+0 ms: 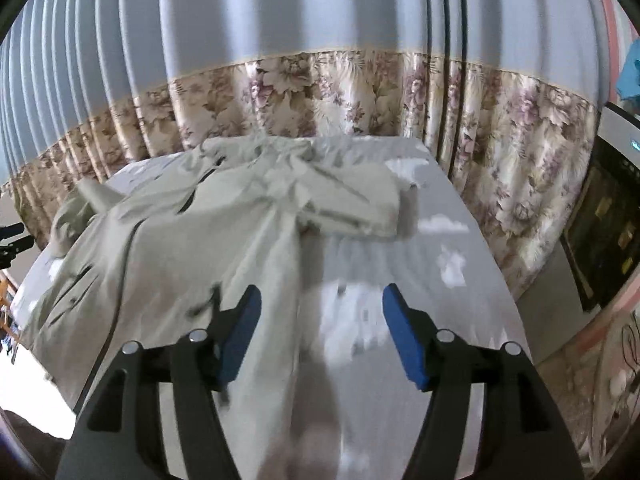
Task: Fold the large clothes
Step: 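Release the jacket with both grippers and smooth it flat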
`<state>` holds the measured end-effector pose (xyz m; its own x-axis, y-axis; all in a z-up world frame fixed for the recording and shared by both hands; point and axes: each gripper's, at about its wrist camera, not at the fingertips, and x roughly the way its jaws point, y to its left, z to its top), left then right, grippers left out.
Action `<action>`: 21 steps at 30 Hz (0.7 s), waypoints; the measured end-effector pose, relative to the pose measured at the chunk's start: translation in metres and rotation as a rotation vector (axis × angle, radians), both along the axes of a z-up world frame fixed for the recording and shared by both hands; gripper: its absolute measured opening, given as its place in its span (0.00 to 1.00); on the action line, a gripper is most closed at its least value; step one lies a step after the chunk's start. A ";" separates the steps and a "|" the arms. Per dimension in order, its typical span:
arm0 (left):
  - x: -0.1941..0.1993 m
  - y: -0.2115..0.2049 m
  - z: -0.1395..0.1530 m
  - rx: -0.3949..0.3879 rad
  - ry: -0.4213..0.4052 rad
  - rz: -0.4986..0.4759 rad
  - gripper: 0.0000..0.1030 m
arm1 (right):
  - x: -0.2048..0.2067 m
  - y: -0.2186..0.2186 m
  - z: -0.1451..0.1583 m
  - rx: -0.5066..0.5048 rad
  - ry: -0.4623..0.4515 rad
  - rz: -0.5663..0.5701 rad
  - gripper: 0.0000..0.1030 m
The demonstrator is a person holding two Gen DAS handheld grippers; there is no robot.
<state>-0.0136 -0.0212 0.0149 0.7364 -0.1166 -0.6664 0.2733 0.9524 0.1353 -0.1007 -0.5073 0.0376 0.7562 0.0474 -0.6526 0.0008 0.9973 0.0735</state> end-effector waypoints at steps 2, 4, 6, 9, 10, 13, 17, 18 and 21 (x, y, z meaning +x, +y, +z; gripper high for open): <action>0.026 -0.021 -0.004 -0.008 -0.010 -0.024 0.92 | 0.034 0.001 -0.003 0.002 -0.002 -0.001 0.62; 0.052 -0.039 -0.009 -0.031 -0.010 -0.049 0.92 | 0.068 0.005 -0.007 -0.002 0.003 0.009 0.62; 0.086 -0.050 -0.016 -0.068 0.018 -0.041 0.92 | 0.103 0.011 -0.012 -0.018 0.008 0.017 0.63; 0.118 -0.059 -0.023 -0.080 0.031 -0.031 0.92 | 0.137 0.012 -0.014 -0.023 0.023 0.011 0.64; 0.130 -0.061 -0.024 -0.076 0.025 -0.042 0.92 | 0.149 0.012 -0.009 -0.005 0.015 0.018 0.64; 0.169 -0.059 -0.025 -0.043 0.013 -0.018 0.92 | 0.188 0.016 0.007 0.023 0.013 0.080 0.66; 0.231 -0.055 -0.028 -0.018 0.014 0.031 0.92 | 0.250 0.035 0.011 0.054 0.060 0.133 0.67; 0.251 -0.055 -0.031 -0.014 0.021 0.047 0.92 | 0.269 0.043 0.007 0.058 0.071 0.135 0.67; 0.294 -0.056 -0.039 -0.024 0.049 0.070 0.92 | 0.310 0.052 -0.011 0.121 0.130 0.110 0.67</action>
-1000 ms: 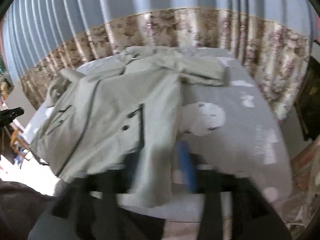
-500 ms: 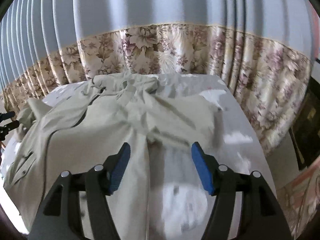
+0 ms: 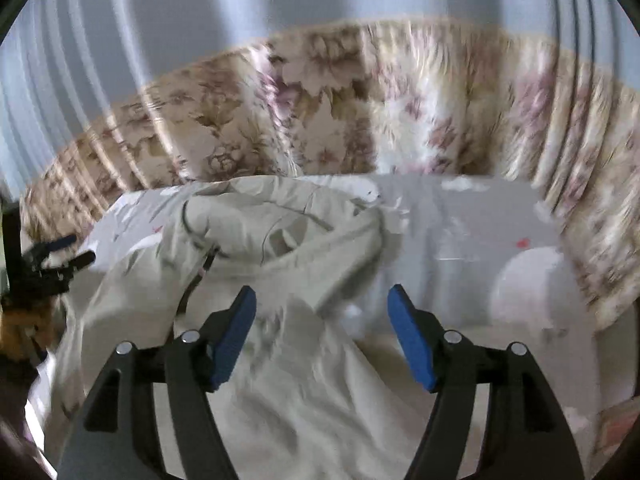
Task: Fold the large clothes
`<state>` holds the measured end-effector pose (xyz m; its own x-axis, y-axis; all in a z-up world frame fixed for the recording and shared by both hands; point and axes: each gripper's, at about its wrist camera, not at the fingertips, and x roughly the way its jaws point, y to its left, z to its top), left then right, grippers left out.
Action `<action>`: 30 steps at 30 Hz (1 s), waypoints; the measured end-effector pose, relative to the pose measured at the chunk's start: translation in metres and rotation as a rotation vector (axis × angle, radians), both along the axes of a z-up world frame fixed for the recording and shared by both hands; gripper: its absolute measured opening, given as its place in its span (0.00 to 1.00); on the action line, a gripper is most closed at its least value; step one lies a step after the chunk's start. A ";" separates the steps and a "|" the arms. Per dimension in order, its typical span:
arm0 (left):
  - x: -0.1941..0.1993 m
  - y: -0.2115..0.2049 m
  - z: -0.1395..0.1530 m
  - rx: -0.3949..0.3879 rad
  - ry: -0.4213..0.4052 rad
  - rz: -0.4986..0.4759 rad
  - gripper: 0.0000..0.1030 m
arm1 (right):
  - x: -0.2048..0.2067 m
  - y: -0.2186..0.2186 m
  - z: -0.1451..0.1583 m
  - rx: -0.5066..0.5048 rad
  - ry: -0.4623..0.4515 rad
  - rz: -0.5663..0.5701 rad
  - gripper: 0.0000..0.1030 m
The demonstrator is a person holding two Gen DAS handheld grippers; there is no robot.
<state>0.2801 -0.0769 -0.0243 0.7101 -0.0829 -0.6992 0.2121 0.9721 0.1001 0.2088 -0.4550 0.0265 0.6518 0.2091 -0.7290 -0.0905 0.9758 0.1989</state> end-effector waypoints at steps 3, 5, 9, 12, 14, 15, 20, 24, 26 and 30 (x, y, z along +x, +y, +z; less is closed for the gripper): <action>0.033 -0.009 -0.012 -0.004 0.031 -0.010 0.92 | 0.047 0.009 -0.028 0.029 0.089 -0.037 0.67; 0.048 -0.018 -0.018 -0.005 0.049 -0.020 0.92 | 0.066 0.013 -0.044 0.041 0.147 -0.050 0.67; 0.073 -0.041 -0.029 -0.022 0.091 -0.051 0.92 | 0.100 0.015 -0.072 0.094 0.252 -0.076 0.66; 0.092 -0.062 -0.043 -0.036 0.154 -0.081 0.88 | 0.111 0.018 -0.081 0.115 0.282 -0.068 0.33; 0.105 -0.077 -0.058 -0.033 0.224 -0.124 0.48 | 0.117 0.028 -0.081 0.068 0.280 -0.025 0.19; 0.112 -0.085 -0.068 -0.052 0.284 -0.152 0.29 | 0.119 0.028 -0.080 0.060 0.279 -0.015 0.11; 0.114 -0.106 -0.070 0.001 0.210 -0.163 0.09 | 0.130 0.026 -0.054 0.023 0.178 -0.005 0.05; 0.118 -0.099 -0.038 -0.030 0.081 -0.085 0.08 | 0.144 0.039 -0.011 -0.103 0.022 0.004 0.04; 0.120 -0.093 -0.021 -0.060 0.027 -0.040 0.08 | 0.152 0.057 0.012 -0.161 -0.062 0.037 0.04; 0.125 -0.087 -0.014 -0.036 -0.023 0.036 0.22 | 0.166 0.082 0.027 -0.186 -0.117 0.093 0.09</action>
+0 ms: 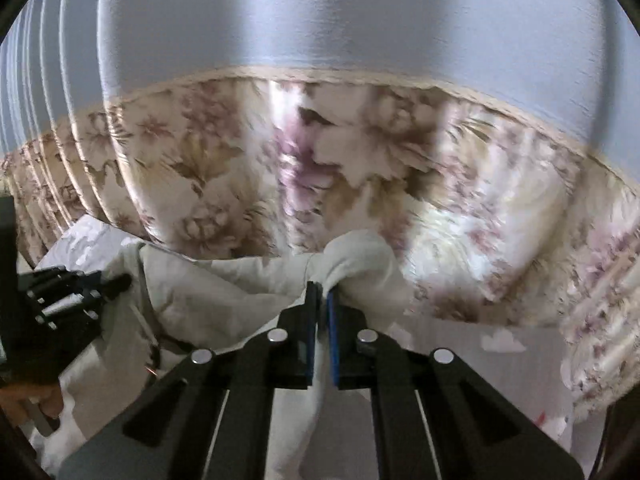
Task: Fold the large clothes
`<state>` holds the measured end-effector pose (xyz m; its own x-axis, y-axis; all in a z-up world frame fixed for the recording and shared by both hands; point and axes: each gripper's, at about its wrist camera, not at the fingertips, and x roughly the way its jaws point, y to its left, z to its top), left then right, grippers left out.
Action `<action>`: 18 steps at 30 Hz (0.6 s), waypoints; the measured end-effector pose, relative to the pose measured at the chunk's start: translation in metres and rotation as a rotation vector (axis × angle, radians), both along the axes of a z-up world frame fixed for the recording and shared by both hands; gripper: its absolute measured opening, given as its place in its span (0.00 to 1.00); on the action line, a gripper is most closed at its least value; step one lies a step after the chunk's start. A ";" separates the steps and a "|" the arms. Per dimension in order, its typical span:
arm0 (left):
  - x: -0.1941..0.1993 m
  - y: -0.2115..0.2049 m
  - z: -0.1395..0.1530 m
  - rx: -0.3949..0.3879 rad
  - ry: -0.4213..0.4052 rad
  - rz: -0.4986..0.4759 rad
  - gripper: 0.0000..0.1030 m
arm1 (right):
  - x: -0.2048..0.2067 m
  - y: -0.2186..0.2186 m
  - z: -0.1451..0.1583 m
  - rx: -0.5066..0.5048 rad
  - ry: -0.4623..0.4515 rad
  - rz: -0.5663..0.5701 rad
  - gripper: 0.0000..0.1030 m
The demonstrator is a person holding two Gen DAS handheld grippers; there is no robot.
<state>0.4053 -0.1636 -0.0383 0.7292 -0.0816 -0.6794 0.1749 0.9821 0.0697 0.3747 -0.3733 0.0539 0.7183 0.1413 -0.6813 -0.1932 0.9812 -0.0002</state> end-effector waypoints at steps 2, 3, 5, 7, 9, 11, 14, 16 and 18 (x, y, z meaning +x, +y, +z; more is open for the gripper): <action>0.001 0.007 -0.011 0.007 0.029 0.019 0.36 | 0.003 -0.004 -0.004 0.073 0.050 -0.033 0.44; -0.002 0.013 -0.013 -0.001 0.034 0.029 0.50 | -0.003 -0.009 -0.003 0.108 0.042 -0.049 0.65; -0.017 0.029 -0.012 -0.023 0.029 0.053 0.67 | -0.028 -0.023 0.003 0.208 0.015 -0.038 0.65; -0.040 0.036 -0.003 -0.040 0.005 0.032 0.70 | -0.060 -0.040 0.009 0.226 -0.005 -0.044 0.65; -0.066 0.031 0.007 -0.069 0.015 -0.022 0.80 | -0.099 -0.062 0.013 0.223 -0.032 -0.051 0.65; -0.098 0.018 0.015 -0.107 0.014 -0.078 0.85 | -0.144 -0.095 0.009 0.207 -0.048 -0.100 0.67; -0.137 -0.016 0.021 -0.135 0.038 -0.175 0.87 | -0.193 -0.136 -0.006 0.147 -0.044 -0.201 0.67; -0.161 -0.044 0.023 -0.164 0.048 -0.238 0.92 | -0.225 -0.163 -0.021 0.143 -0.015 -0.256 0.67; -0.177 -0.077 0.021 -0.177 0.071 -0.293 0.92 | -0.251 -0.180 -0.033 0.137 -0.002 -0.292 0.67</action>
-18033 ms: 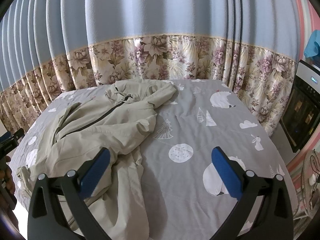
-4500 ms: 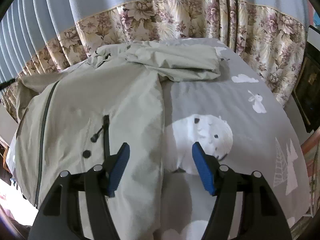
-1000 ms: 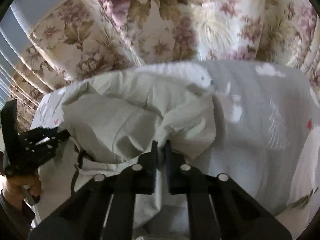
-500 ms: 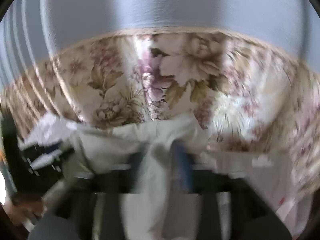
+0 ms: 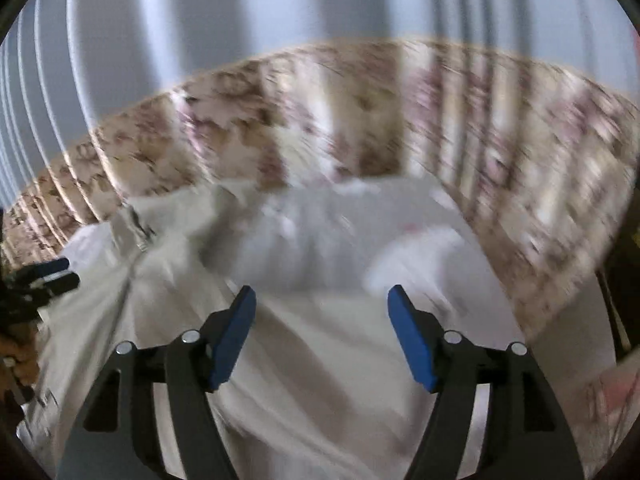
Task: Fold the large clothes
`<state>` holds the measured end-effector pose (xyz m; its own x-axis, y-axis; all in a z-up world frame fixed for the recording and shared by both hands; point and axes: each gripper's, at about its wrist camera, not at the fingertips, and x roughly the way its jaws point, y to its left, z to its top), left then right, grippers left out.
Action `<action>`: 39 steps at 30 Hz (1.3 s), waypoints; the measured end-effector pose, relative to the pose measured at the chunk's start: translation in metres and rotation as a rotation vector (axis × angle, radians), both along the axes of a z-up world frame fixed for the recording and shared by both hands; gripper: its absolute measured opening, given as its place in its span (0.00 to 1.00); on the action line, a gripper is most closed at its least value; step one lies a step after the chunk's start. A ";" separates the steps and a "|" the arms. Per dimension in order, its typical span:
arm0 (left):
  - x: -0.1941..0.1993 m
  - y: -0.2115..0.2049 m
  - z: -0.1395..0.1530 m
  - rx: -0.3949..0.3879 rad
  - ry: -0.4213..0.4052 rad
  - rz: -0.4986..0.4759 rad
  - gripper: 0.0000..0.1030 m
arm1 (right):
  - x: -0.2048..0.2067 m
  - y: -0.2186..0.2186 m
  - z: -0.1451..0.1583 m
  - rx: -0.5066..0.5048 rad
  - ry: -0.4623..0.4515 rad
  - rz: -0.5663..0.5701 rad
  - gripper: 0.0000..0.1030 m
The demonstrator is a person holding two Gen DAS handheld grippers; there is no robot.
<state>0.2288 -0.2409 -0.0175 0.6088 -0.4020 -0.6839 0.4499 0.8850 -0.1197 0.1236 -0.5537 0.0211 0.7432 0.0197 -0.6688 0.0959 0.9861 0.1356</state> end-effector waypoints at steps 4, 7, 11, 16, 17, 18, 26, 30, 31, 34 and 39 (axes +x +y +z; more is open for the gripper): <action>-0.012 -0.055 -0.015 -0.001 0.060 -0.067 0.92 | -0.044 -0.027 -0.019 0.037 0.013 -0.048 0.67; -0.014 -0.091 -0.030 0.034 0.079 -0.083 0.92 | -0.066 -0.038 -0.025 0.051 0.006 -0.065 0.67; -0.001 -0.114 -0.053 0.001 0.196 -0.101 0.40 | -0.082 -0.046 -0.026 0.068 0.001 -0.062 0.67; -0.016 -0.109 -0.030 -0.062 0.119 -0.133 0.07 | -0.090 -0.050 -0.026 0.065 -0.001 -0.062 0.69; -0.020 -0.101 -0.017 -0.091 0.098 -0.135 0.07 | -0.090 -0.050 -0.029 0.065 0.006 -0.063 0.69; -0.022 -0.095 -0.006 -0.112 0.075 -0.135 0.07 | -0.089 -0.050 -0.031 0.068 0.012 -0.062 0.69; -0.047 0.043 0.071 -0.242 -0.088 -0.024 0.07 | -0.084 -0.021 -0.046 0.120 0.045 0.005 0.70; -0.059 0.117 0.052 -0.225 -0.072 0.063 0.07 | -0.076 0.021 -0.047 0.114 0.047 0.108 0.71; -0.061 0.132 0.043 -0.222 -0.060 0.081 0.07 | -0.074 0.030 -0.046 0.110 0.046 0.126 0.71; -0.074 0.177 0.008 -0.199 -0.006 0.142 0.08 | -0.065 0.052 -0.043 0.097 0.041 0.164 0.71; -0.077 0.228 -0.043 -0.189 0.098 0.235 0.08 | -0.032 0.063 -0.039 0.101 0.054 0.161 0.71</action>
<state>0.1518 -0.0128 -0.0603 0.6350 -0.3840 -0.6703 0.2140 0.9212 -0.3250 0.0917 -0.4910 -0.0175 0.6885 0.2042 -0.6959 -0.0518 0.9709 0.2336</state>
